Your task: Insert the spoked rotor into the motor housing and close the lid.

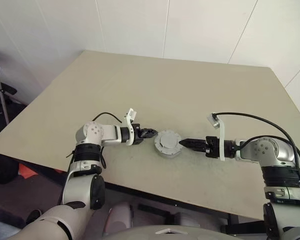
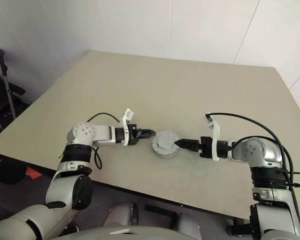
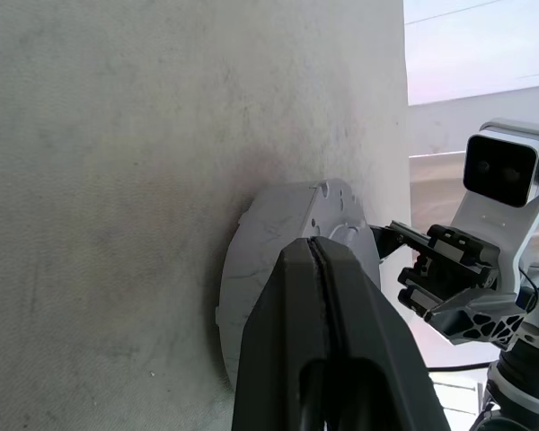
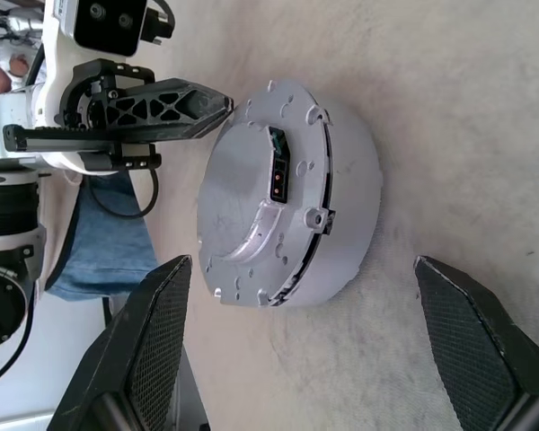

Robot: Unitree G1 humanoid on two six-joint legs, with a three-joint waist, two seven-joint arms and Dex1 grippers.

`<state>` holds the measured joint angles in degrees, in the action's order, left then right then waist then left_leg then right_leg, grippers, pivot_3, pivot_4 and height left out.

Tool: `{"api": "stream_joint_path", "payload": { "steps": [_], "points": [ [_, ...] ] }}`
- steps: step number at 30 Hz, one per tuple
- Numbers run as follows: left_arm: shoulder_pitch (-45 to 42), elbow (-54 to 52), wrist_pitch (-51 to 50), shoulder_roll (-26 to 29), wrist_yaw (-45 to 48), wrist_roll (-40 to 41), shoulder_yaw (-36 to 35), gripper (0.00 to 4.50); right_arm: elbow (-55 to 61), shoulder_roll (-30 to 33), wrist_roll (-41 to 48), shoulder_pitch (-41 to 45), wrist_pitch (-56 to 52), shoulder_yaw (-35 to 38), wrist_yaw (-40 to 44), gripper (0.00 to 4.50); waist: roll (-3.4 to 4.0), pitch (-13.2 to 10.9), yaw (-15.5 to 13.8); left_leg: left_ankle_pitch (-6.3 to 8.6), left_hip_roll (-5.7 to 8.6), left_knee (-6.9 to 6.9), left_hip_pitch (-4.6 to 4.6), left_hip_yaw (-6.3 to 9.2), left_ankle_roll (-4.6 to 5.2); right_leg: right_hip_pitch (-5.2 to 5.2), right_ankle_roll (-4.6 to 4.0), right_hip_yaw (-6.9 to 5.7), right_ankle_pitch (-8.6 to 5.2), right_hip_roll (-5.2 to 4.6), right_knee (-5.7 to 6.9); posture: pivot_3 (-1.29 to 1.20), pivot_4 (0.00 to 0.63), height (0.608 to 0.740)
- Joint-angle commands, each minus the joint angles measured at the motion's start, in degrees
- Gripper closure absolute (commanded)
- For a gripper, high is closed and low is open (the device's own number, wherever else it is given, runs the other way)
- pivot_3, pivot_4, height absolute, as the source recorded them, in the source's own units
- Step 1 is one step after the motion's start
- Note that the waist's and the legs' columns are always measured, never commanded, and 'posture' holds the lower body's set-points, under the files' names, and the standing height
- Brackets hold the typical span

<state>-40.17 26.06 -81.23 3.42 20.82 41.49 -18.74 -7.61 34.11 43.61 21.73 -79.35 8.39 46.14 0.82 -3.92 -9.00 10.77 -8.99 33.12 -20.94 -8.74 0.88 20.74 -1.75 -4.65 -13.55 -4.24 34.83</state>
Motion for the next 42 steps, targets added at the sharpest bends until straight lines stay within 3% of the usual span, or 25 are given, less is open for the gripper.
{"api": "stream_joint_path", "payload": {
  "steps": [1, 11, 42],
  "points": [
    [-0.11, -1.47, -0.34, 0.04, 0.33, 0.39, 0.09, 4.50, 1.18, 0.29, 0.51, -1.46, -2.06, -0.69, -0.52, 0.02, 0.00, 0.01, 0.01, 0.00, 0.00, 0.00, 0.00, 0.00, 0.01, 0.00, 0.00, 0.00, 0.00, 0.00, 0.00, 0.00, 0.000, 0.740],
    [0.17, -2.61, -1.34, -0.11, 0.62, 0.54, 0.46, 4.50, 1.64, -0.39, 2.57, -1.48, -5.99, 2.05, -2.11, 0.02, 0.00, 0.01, 0.02, 0.04, 0.01, 0.00, -0.03, 0.00, 0.07, 0.02, 0.00, 0.00, 0.00, 0.00, -0.01, 0.00, 0.000, 0.740],
    [0.07, -1.86, 0.08, 0.61, 0.32, -0.13, 0.09, 4.50, -1.58, -17.73, 2.23, 6.09, -12.03, 11.78, -14.76, 0.02, -0.01, 0.03, 1.75, -0.14, -0.18, -0.31, 0.30, -0.13, -0.25, 0.09, 0.02, 0.00, -0.01, 0.10, -0.01, 0.00, 0.000, 0.740]
  ]
}}
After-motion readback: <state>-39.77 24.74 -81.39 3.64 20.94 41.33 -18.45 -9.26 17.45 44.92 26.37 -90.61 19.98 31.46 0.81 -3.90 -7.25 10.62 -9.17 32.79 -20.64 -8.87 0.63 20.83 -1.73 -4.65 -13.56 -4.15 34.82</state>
